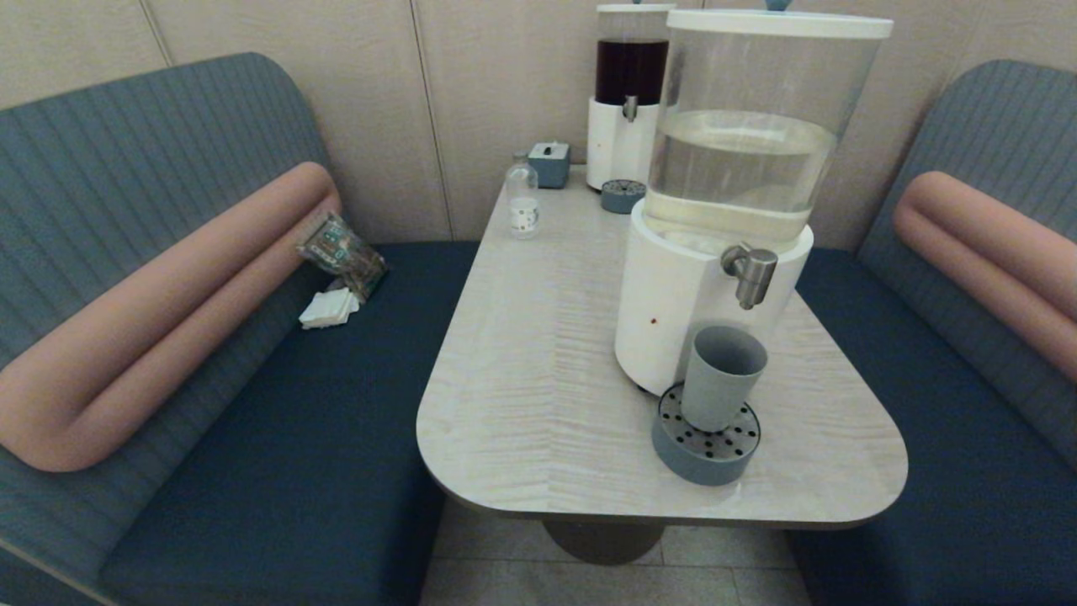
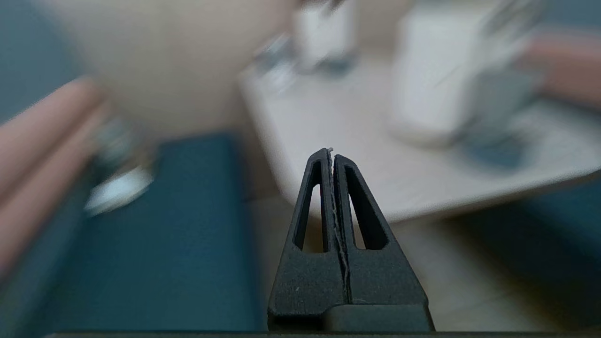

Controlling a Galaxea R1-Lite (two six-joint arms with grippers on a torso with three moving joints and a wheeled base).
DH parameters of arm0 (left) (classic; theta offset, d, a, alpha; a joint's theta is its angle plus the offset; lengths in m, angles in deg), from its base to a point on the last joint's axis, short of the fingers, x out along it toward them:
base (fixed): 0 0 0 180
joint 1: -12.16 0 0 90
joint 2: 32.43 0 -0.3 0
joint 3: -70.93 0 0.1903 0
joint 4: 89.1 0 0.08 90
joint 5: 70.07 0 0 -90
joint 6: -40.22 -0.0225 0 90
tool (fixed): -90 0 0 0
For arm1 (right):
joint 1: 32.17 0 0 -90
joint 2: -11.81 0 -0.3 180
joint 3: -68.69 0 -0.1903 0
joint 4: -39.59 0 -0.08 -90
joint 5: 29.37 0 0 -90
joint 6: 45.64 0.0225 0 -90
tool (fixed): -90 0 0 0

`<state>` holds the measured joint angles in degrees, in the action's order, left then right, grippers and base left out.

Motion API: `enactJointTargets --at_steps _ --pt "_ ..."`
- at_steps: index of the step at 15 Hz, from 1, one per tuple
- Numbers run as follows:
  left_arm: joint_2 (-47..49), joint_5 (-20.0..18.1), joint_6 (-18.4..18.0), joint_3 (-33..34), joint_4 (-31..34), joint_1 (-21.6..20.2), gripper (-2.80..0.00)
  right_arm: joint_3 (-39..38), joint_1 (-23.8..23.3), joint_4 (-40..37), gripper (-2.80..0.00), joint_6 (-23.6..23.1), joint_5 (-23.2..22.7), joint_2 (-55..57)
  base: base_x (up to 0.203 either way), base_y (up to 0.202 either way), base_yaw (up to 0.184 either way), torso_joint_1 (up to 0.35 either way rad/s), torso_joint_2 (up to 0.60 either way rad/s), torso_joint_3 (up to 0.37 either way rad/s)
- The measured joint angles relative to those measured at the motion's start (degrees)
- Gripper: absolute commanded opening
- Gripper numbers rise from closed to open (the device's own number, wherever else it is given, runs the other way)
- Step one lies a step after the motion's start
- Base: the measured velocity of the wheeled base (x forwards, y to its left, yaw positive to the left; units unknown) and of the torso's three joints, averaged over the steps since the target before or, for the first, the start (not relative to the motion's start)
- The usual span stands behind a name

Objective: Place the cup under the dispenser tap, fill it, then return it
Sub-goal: Turn on the faucet

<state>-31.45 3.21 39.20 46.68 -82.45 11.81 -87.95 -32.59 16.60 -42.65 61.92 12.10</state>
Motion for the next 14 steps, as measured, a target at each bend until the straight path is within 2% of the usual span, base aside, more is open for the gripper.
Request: enactJointTargets --at_steps 2,5,8,10,14 --pt "-0.78 5.45 -4.37 0.56 5.33 0.02 -2.80 0.00 0.00 -0.03 -2.80 -0.02 0.01 0.00 0.000 0.000 0.000 0.000 0.00 0.000" --pt "-1.09 12.50 -5.63 0.84 12.01 0.05 -2.80 0.00 0.01 0.00 -2.80 -0.02 0.00 0.00 0.000 0.000 0.000 0.000 0.00 0.000" --pt "-1.09 14.09 -5.35 0.77 17.65 0.05 -2.80 0.00 0.00 -0.03 -2.80 -0.02 0.05 0.00 0.000 0.000 0.000 0.000 0.00 0.000" --pt "-1.09 14.06 -5.44 0.79 17.40 0.08 -2.80 0.00 0.00 -0.01 -2.80 -0.02 0.02 0.00 0.000 0.000 0.000 0.000 0.00 0.000" --pt "-1.09 14.45 -3.75 0.89 17.16 0.11 -2.80 0.00 0.04 -0.54 -2.80 -5.19 -0.55 -0.07 0.000 0.000 0.000 0.000 0.00 0.000"
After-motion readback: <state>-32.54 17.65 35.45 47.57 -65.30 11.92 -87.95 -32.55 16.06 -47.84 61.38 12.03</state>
